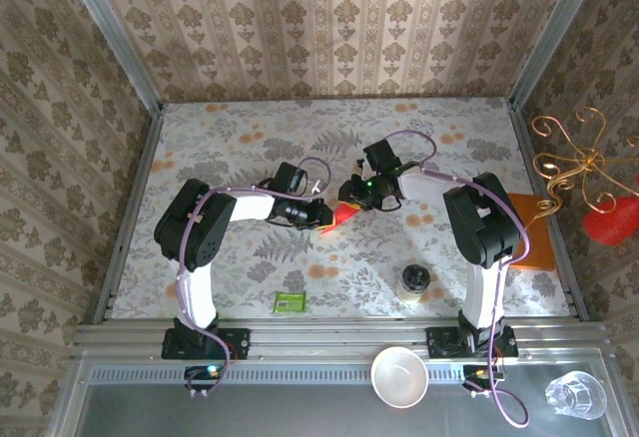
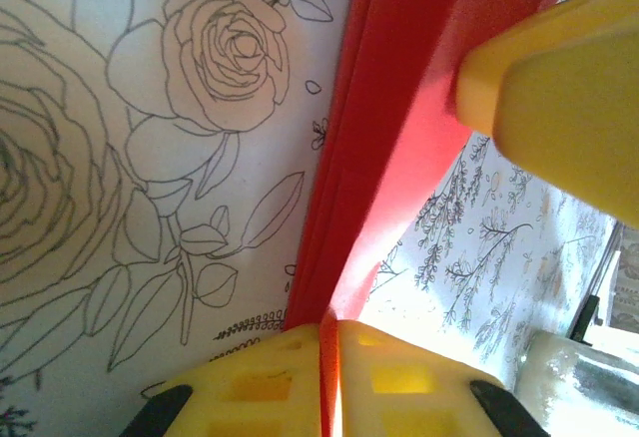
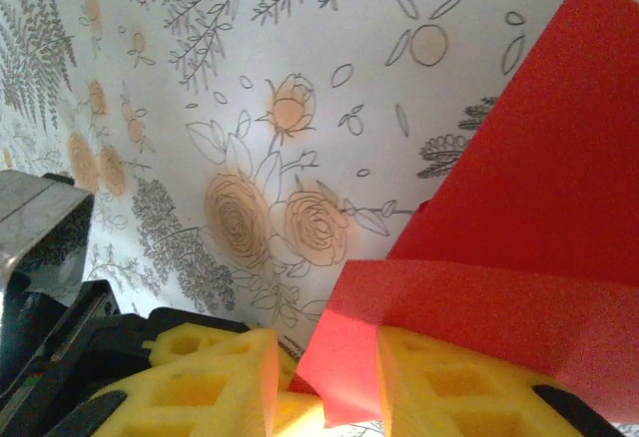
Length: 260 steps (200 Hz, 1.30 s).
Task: Fold a paper plane with a square sheet of paper (pick it up from the middle)
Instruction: Fold the wing for the fifth time at the center of the table.
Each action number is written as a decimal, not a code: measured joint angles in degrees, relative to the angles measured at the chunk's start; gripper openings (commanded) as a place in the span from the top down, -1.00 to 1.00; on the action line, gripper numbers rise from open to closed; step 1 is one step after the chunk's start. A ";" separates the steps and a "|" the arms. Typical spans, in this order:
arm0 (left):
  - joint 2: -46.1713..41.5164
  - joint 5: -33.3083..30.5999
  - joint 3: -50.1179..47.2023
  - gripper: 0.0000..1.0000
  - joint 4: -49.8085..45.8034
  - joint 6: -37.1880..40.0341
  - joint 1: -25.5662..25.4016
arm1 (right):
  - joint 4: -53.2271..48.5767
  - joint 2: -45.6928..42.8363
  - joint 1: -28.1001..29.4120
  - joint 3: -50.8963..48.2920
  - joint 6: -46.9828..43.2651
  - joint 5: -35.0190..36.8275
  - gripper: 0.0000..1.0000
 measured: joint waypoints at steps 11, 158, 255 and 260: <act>0.00 0.00 -0.02 0.73 0.04 -0.02 -0.04 | 0.02 0.55 -0.09 0.09 -0.07 -0.22 0.33; -0.76 -0.61 -0.57 0.57 0.57 -0.94 -0.26 | -1.11 4.68 -0.79 2.16 -2.60 -2.78 0.37; -11.02 -8.46 -0.35 0.60 -5.51 -0.83 -0.94 | -1.18 4.68 -0.94 2.14 -3.06 -2.78 0.45; -10.86 -8.41 0.11 0.62 -5.79 -0.70 -1.14 | -1.20 4.68 -0.94 2.14 -3.06 -2.78 0.47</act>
